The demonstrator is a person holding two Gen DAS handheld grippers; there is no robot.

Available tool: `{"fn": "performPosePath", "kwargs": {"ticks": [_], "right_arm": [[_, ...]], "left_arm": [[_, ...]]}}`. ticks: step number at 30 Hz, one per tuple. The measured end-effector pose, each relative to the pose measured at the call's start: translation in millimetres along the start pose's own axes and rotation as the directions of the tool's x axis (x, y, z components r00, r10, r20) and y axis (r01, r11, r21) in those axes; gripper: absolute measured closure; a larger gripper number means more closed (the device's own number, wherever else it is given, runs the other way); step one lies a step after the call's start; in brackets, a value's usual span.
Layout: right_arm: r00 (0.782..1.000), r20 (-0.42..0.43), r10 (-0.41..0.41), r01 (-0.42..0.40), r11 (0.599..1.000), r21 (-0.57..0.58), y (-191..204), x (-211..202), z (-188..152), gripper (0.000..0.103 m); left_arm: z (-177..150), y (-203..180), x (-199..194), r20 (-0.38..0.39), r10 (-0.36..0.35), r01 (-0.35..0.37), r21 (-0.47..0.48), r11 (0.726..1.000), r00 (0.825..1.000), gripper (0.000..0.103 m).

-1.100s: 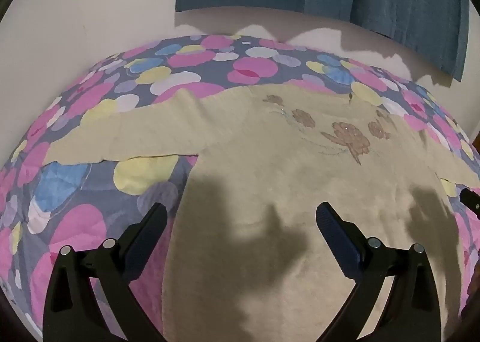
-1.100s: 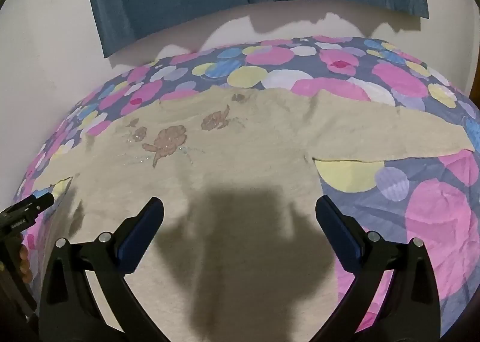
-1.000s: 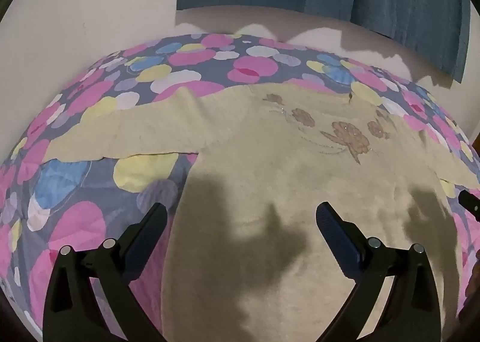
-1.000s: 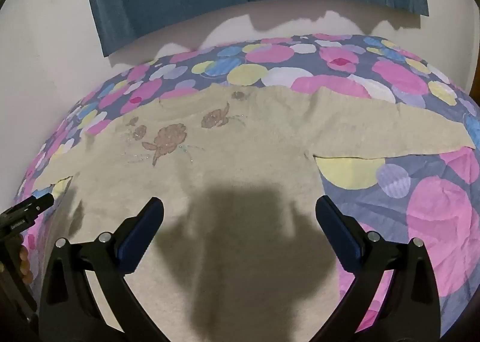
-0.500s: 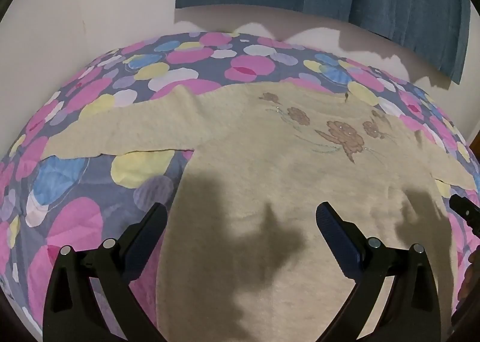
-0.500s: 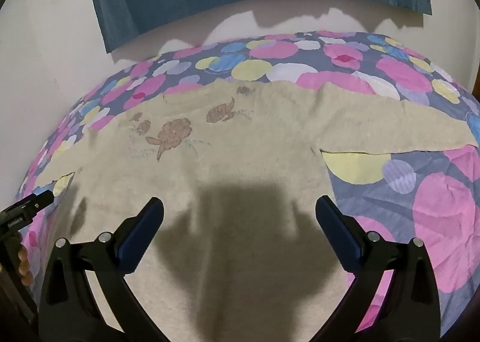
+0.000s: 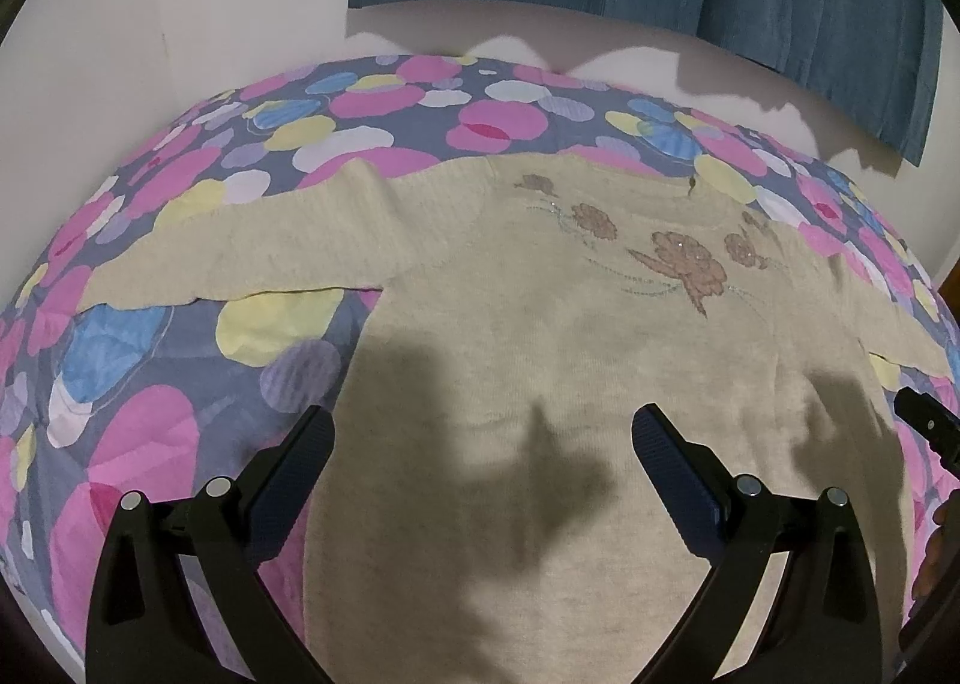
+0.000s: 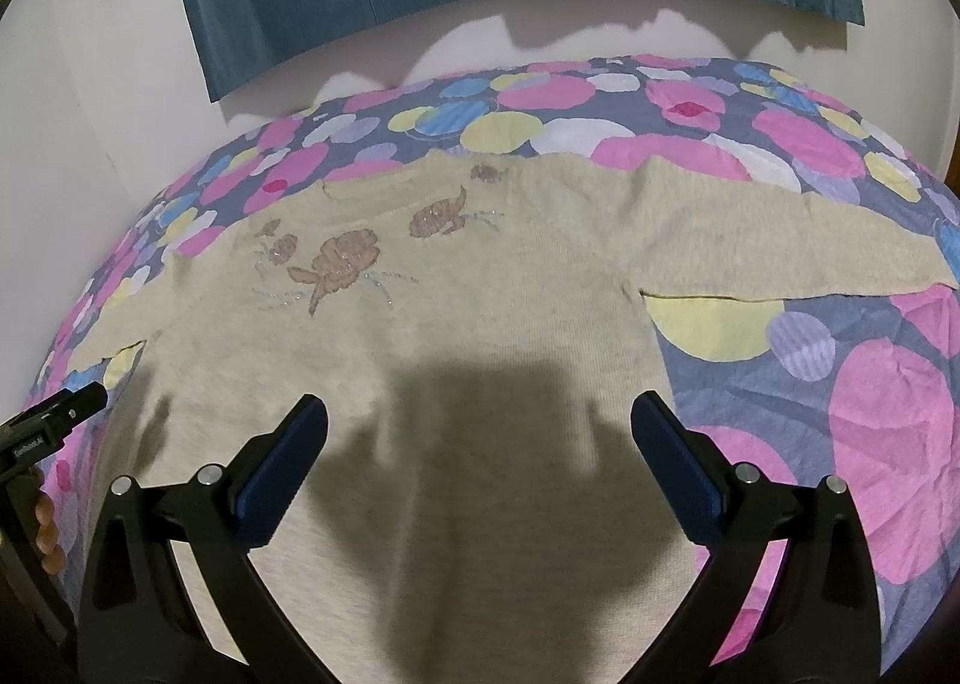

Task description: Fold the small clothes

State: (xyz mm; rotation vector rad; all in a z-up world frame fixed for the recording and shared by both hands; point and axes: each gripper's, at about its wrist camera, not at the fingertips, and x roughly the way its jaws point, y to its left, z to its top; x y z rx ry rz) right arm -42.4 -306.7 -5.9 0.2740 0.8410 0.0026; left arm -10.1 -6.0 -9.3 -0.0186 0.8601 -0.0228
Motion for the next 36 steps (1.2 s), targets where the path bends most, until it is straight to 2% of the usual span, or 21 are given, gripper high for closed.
{"fn": "performPosePath", "kwargs": {"ticks": [6,8,36], "right_arm": [[1.000,-0.008,-0.001,0.001,1.000,0.001,1,2,-1,0.002],[1.000,-0.009,-0.002,0.002,1.000,0.001,1,2,-1,0.002],[1.000,-0.010,-0.001,0.001,1.000,0.000,1,2,-1,0.002]], "left_arm": [[-7,-2,0,0.000,0.002,-0.002,-0.002,1.000,1.000,0.004],[3,1,0,-0.003,-0.002,0.002,0.003,1.000,1.000,0.004],[4,3,0,-0.004,-0.002,0.002,0.001,1.000,1.000,0.004]]}}
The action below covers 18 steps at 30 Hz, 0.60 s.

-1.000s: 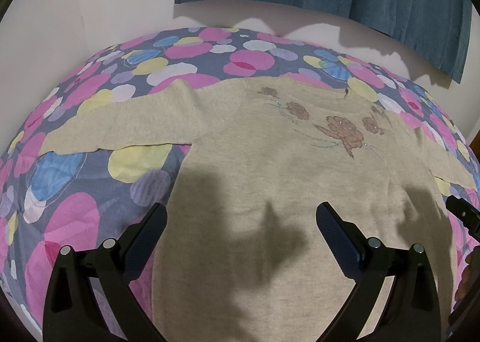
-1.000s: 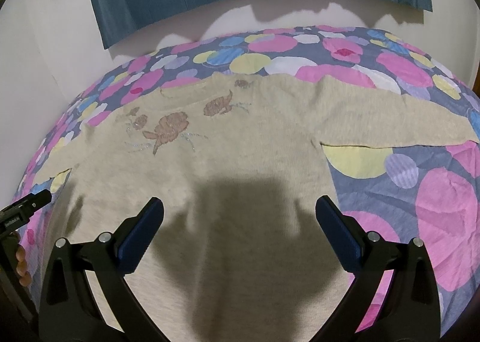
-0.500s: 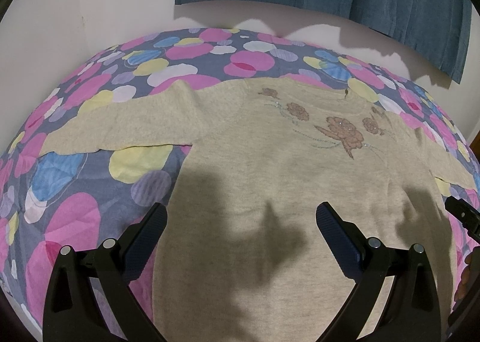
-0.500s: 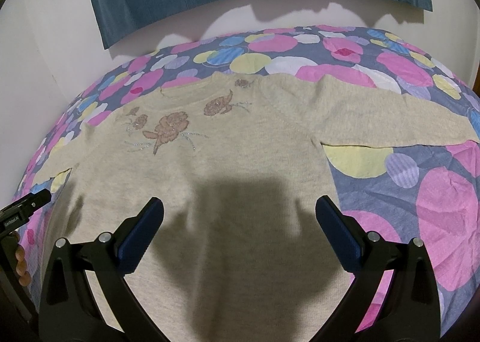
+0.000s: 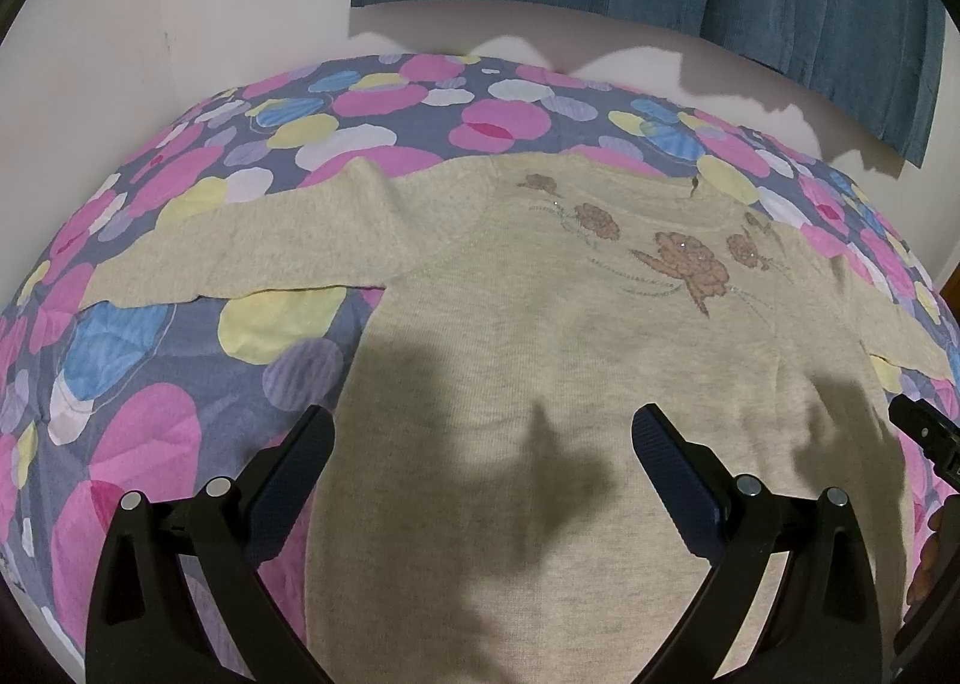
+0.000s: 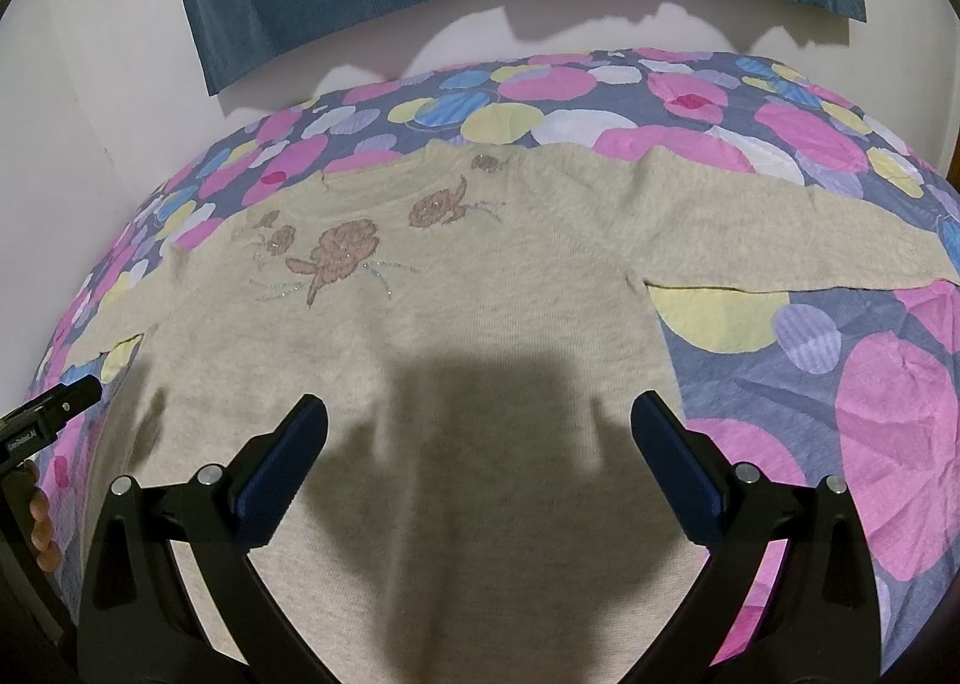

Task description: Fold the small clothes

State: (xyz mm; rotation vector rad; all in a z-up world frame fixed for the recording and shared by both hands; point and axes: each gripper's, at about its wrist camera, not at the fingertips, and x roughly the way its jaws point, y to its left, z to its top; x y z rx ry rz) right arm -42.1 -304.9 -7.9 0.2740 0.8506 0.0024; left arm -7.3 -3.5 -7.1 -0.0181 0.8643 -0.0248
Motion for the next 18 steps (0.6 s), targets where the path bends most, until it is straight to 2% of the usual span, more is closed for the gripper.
{"fn": "performPosePath", "kwargs": {"ticks": [7,13,15,18], "right_arm": [[1.000,0.003,0.002,-0.002,1.000,0.001,0,0,1,0.002],[0.999,0.038,0.017,-0.018,1.000,0.003,-1,-5,0,0.002],[0.999,0.044,0.008,-0.008,1.000,0.010,-4,-5,2,0.002],[0.999,0.046,-0.014,0.012,0.999,0.032,-15,-6,6,0.002]], "left_arm": [[0,3,2,-0.022,-0.018,0.018,-0.027,0.999,1.000,0.004],[3,14,6,-0.039,-0.081,0.079,-0.059,0.995,0.996,0.004],[4,18,7,-0.042,-0.123,0.120,-0.072,0.990,0.992,0.004],[6,24,9,-0.037,-0.144,0.140,-0.096,0.986,0.989,0.004]]}}
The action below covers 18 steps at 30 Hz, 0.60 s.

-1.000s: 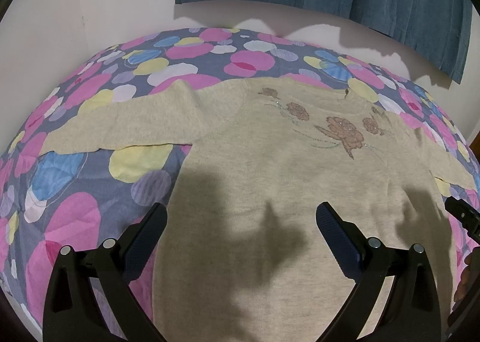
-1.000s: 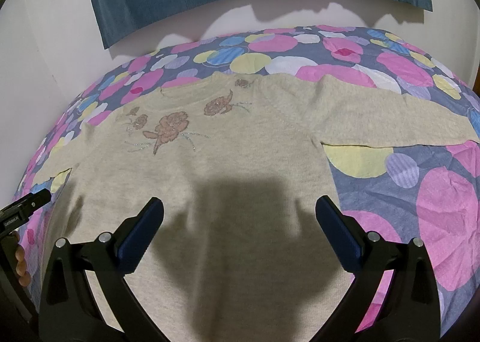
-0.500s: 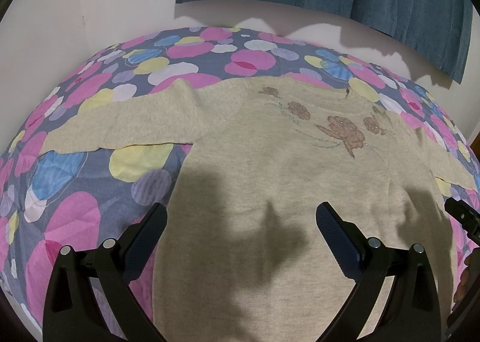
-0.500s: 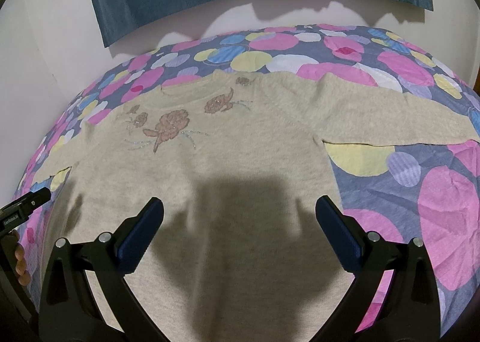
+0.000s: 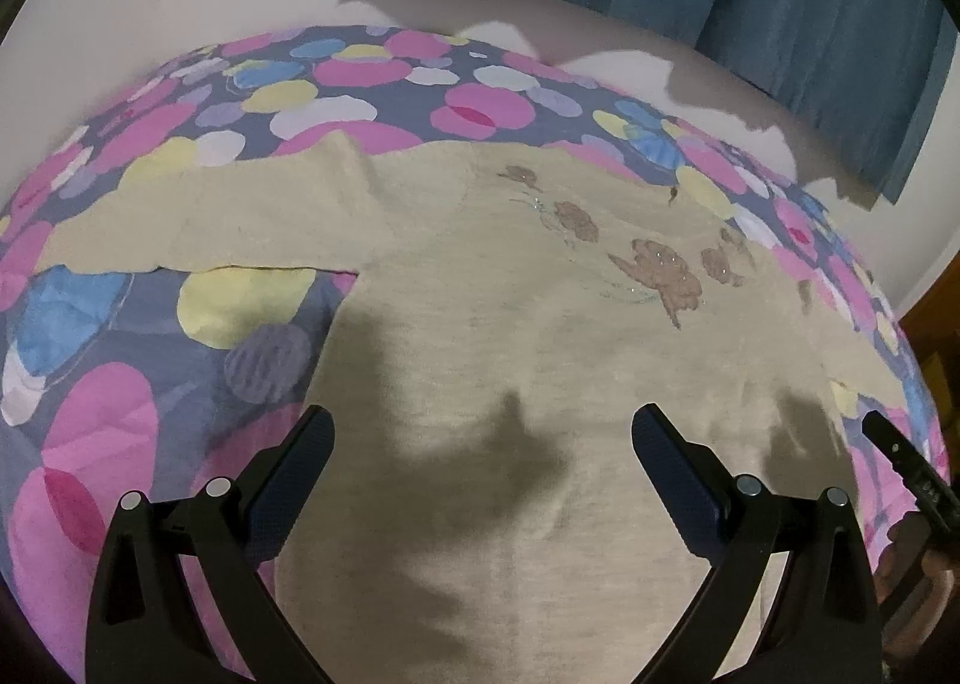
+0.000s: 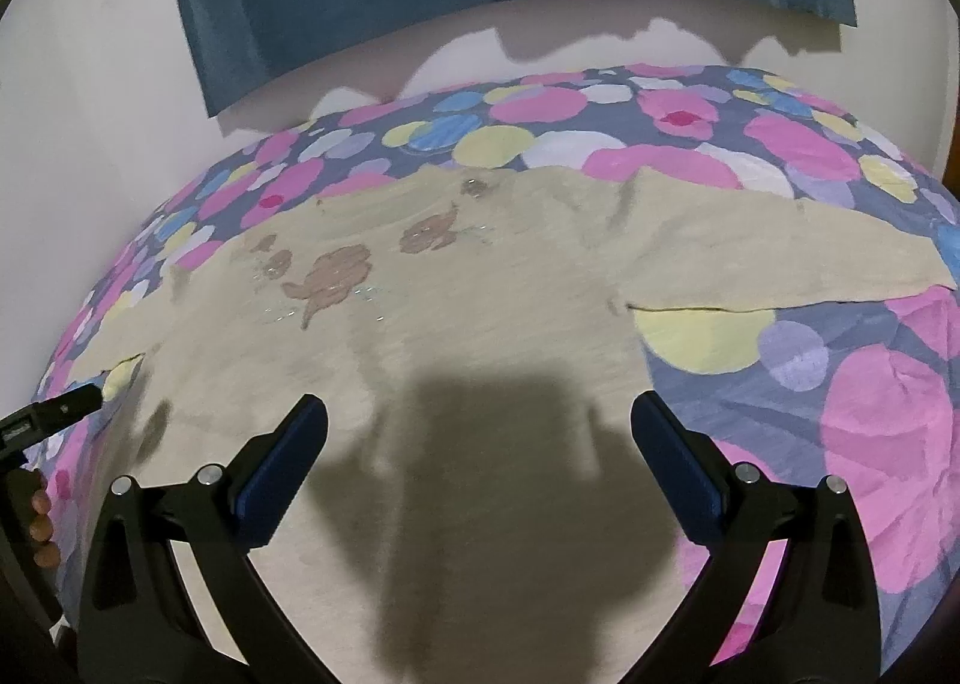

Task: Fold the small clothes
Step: 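Grasp the sweater's sleeve cuff with the right gripper and lift it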

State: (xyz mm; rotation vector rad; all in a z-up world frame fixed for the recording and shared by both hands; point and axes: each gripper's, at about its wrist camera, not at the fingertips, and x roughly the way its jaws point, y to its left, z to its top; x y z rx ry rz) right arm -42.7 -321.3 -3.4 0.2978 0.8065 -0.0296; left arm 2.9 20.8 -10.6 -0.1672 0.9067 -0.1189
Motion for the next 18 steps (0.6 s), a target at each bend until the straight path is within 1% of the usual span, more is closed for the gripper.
{"fn": "performPosePath", "kwargs": {"ticks": [2,4,5,7,9,10,11,12,13,14,15,18], "right_arm": [[1.000,-0.006,-0.022,0.022,0.999,0.031,-13,1,5,0.002],[0.998,0.006,-0.060,0.059,0.996,0.069,-29,-1,11,0.002],[0.997,0.022,-0.080,0.078,0.992,0.096,-43,-5,15,0.002],[0.994,0.054,-0.093,0.084,0.985,0.154,-76,-11,24,0.002],[0.990,0.053,-0.132,0.116,0.966,0.233,-111,-13,32,0.002],[0.988,0.062,-0.138,0.116,0.954,0.277,-130,-15,35,0.003],[0.986,0.076,-0.145,0.111,0.934,0.340,-158,-18,39,0.004],[0.984,0.076,-0.159,0.118,0.914,0.388,-178,-19,42,0.008],[0.983,0.074,-0.171,0.122,0.890,0.439,-199,-19,43,0.021],[0.982,0.075,-0.174,0.112,0.851,0.513,-231,-19,43,0.029],[0.981,0.073,-0.179,0.109,0.822,0.559,-251,-19,41,0.038],[0.978,0.052,-0.200,0.108,0.711,0.695,-316,-11,34,0.038]], "left_arm": [[1,0,1,0.007,0.008,-0.008,0.006,1.000,1.000,0.004],[3,-1,4,0.009,0.019,-0.020,0.010,1.000,1.000,0.004],[3,0,6,0.008,0.020,-0.020,0.009,1.000,1.000,0.004],[3,1,10,0.001,0.029,-0.029,0.009,1.000,1.000,0.004],[4,4,14,-0.006,0.036,-0.036,0.005,0.999,0.999,0.004],[5,5,16,-0.009,0.038,-0.038,-0.001,0.999,0.999,0.004],[5,6,18,-0.010,0.039,-0.039,-0.006,0.999,0.999,0.004],[6,7,19,-0.011,0.039,-0.039,-0.012,0.999,0.999,0.004],[6,9,20,-0.010,0.041,-0.042,-0.019,0.999,0.999,0.004],[7,10,21,-0.011,0.045,-0.045,-0.025,0.999,0.999,0.004],[7,11,23,-0.013,0.047,-0.048,-0.029,0.998,0.999,0.004],[9,15,25,-0.015,0.056,-0.057,-0.048,0.997,0.998,0.004]]}}
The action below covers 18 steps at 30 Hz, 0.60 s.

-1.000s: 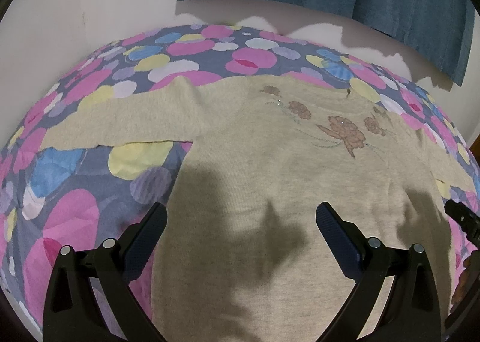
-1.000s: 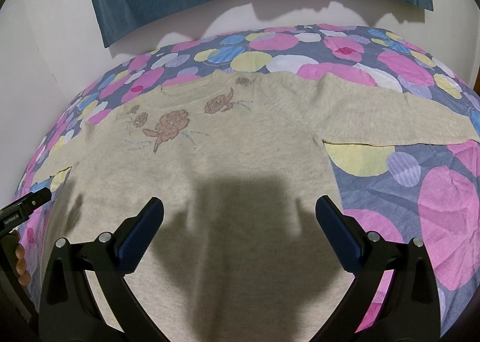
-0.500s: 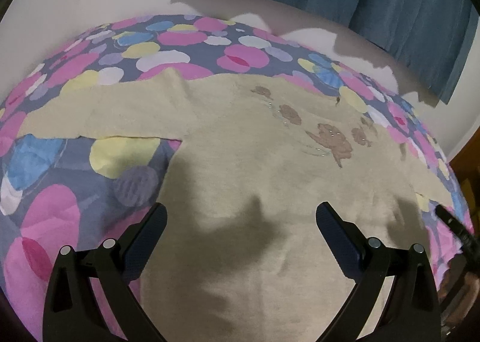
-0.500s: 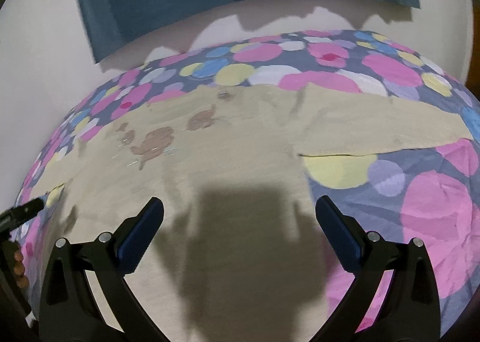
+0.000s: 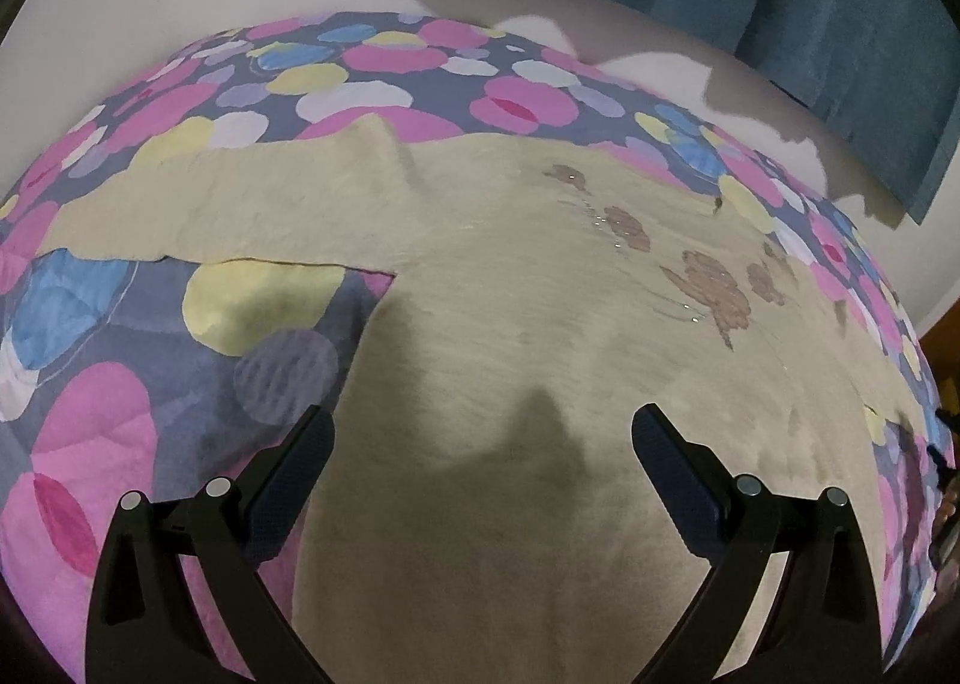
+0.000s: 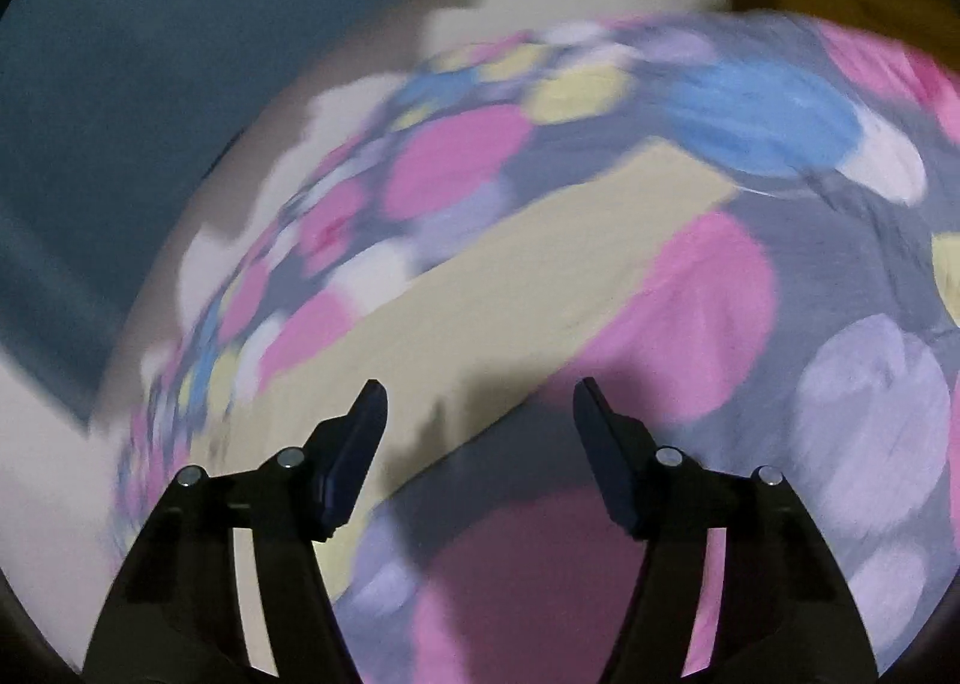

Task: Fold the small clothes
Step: 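Grasp the sweater's sleeve cuff with the right gripper and lift it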

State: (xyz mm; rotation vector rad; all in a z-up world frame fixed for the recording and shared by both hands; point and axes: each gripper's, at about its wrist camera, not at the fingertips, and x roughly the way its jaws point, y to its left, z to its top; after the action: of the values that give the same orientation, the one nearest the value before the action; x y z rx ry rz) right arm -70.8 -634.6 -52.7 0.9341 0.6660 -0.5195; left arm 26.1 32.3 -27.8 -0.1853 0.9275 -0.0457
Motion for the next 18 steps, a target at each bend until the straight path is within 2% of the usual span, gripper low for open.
{"fn": "performPosePath", "kwargs": {"ticks": [4,11,15,17,18], "right_arm": [[0.998,0.025,-0.054,0.051,0.993,0.103,-40,16,28,0.038],[0.996,0.090,-0.018,-0.002,0.976,0.218,-64,36,58,0.038],[0.995,0.102,-0.011,-0.014,0.972,0.234,-65,44,63,0.039],[0.995,0.093,-0.020,-0.001,0.975,0.223,-62,49,67,0.046],[0.996,0.085,-0.022,0.003,0.976,0.217,-61,50,68,0.059]], "left_arm": [[2,5,3,0.000,0.029,-0.029,-0.014,0.999,1.000,0.004],[7,8,7,0.000,0.063,-0.063,-0.030,0.998,0.998,0.004],[7,8,8,-0.008,0.065,-0.066,-0.034,0.997,0.998,0.004],[6,8,8,-0.007,0.067,-0.067,-0.031,0.997,0.998,0.004],[6,8,8,-0.005,0.068,-0.068,-0.027,0.997,0.998,0.004]]}}
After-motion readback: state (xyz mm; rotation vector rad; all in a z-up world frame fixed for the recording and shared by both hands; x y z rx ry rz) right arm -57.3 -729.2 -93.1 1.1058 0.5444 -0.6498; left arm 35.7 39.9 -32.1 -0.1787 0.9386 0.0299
